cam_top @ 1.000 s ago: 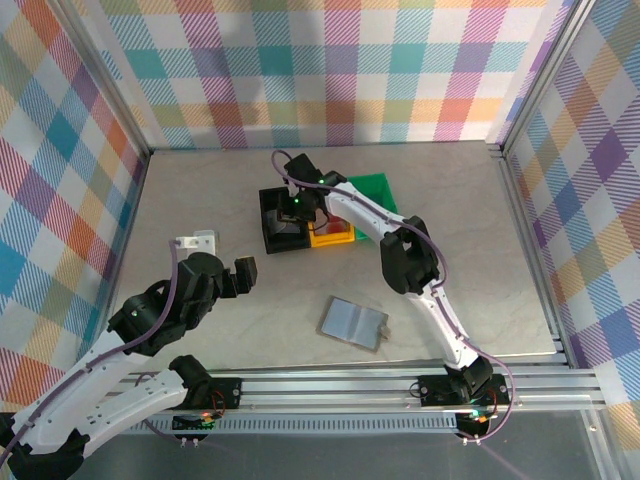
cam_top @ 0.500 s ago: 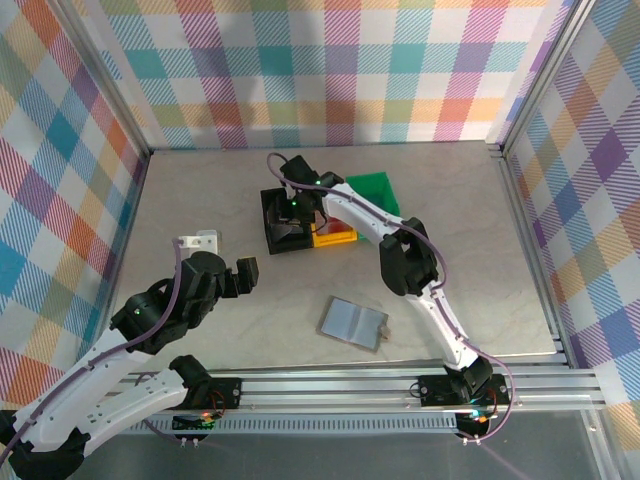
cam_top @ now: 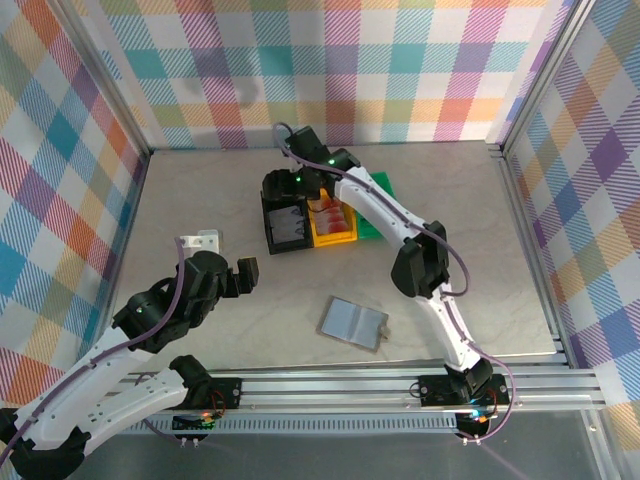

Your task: Take the credit cards out of the card holder

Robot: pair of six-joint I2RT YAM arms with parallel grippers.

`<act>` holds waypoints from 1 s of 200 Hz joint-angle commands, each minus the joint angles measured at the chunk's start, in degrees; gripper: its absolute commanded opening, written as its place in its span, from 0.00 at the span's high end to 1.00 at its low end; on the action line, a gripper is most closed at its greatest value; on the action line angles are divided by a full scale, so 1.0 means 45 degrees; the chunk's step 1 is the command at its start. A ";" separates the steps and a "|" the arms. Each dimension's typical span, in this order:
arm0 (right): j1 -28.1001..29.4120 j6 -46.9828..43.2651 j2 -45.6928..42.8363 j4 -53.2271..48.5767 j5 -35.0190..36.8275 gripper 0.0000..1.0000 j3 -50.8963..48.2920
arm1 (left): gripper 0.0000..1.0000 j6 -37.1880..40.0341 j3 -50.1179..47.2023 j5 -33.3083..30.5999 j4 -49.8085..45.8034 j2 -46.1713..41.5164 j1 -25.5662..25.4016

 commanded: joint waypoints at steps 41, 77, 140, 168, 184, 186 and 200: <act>0.0442 -0.3196 -0.6745 0.2827 0.3452 0.01 -0.5070 | 0.00 -0.0604 -0.0441 -0.1647 -0.0009 0.0166 0.0133; 0.0359 -0.4705 -1.1082 0.5063 0.5740 0.01 -1.0388 | 0.00 -0.1624 -0.0719 -0.3628 0.0018 0.0420 0.0151; -0.2033 -0.2729 -1.6540 0.5202 0.6351 0.01 -1.6643 | 0.00 -0.1229 -0.1735 -0.5812 0.1008 0.0541 0.0141; -0.2548 -0.2501 -1.8062 0.6128 0.6970 0.01 -1.8464 | 0.00 -0.0374 -0.2406 -0.4988 0.2019 0.0251 0.0150; -0.2700 -0.2581 -1.8445 0.6470 0.7405 0.01 -1.9146 | 0.00 -0.0076 -0.2409 -0.4585 0.2257 0.0311 0.0152; -0.2717 -0.2540 -1.8455 0.6477 0.7537 0.01 -1.9197 | 0.00 -0.0033 -0.2409 -0.4556 0.2303 0.0313 0.0157; -0.3028 -0.2387 -1.8474 0.6289 0.8414 0.01 -1.9448 | 0.00 0.0167 -0.2376 -0.4532 0.2538 0.0423 0.0172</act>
